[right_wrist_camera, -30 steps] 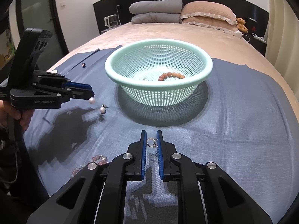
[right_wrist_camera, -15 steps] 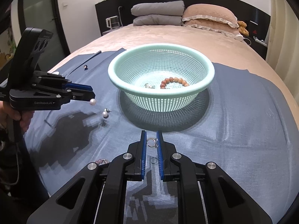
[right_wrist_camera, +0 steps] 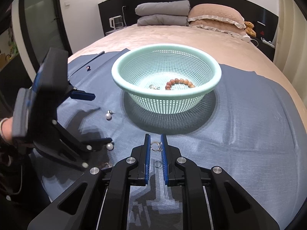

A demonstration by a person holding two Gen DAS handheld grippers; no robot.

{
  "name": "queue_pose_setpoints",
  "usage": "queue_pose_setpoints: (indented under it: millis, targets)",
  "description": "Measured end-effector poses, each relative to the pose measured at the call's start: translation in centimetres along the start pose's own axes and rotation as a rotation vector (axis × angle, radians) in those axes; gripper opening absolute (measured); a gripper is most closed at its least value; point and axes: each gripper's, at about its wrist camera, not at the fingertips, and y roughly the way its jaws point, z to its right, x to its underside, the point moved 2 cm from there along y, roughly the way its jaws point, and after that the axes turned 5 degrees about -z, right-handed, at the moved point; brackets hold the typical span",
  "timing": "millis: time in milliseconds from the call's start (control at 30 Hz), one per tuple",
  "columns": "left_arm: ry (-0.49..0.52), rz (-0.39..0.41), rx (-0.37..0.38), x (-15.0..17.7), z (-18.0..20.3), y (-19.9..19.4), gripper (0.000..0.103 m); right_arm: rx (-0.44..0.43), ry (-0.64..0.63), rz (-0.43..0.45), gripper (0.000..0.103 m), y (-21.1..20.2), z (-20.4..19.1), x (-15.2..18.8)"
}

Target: Organize jewelry

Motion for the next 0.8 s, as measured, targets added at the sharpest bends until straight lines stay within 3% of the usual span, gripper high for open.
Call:
queue_pose_setpoints:
  millis: [67, 133, 300, 400, 567, 600, 667, 700, 733, 800]
  targets:
    - [-0.121, -0.012, 0.139, 0.3, -1.2, 0.1, 0.096, -0.001, 0.000, -0.003, 0.010, 0.0, 0.2, 0.0]
    - [-0.163, -0.021, 0.187, 0.8, -1.6, 0.3, 0.092, 0.001, 0.002, 0.000, 0.010, 0.0, 0.3, -0.1]
    - [-0.197, 0.085, 0.173, 0.7, -3.2, -2.0, 0.095, -0.004, 0.011, -0.004, 0.010, 0.4, 0.4, 0.0]
    - [-0.181, 0.027, 0.189, 0.7, -3.4, -1.1, 0.095, -0.009, 0.007, -0.004, 0.010, 0.4, 0.3, 0.1]
    - [-0.204, 0.043, 0.201, 0.3, -3.6, -0.9, 0.094, -0.012, 0.000, -0.010, 0.010, 0.6, 0.4, 0.2]
    - [-0.207, 0.054, 0.198, 0.2, -3.7, -0.8, 0.090, -0.013, 0.001, -0.012, 0.010, 0.6, 0.4, 0.2]
    - [-0.225, 0.024, 0.223, -0.1, -4.1, 0.1, 0.071, -0.011, 0.004, -0.012, 0.010, 0.7, 0.5, 0.2]
    - [-0.238, -0.007, 0.239, -0.2, -4.3, 0.9, 0.052, -0.012, 0.005, -0.013, 0.010, 0.7, 0.6, 0.2]
    - [-0.246, -0.029, 0.239, -0.1, -4.4, 1.5, 0.040, -0.010, 0.006, -0.012, 0.010, 0.7, 0.6, 0.2]
    - [-0.230, -0.022, 0.204, 0.3, -4.4, 1.6, 0.029, -0.010, 0.007, -0.011, 0.010, 0.7, 0.6, 0.2]
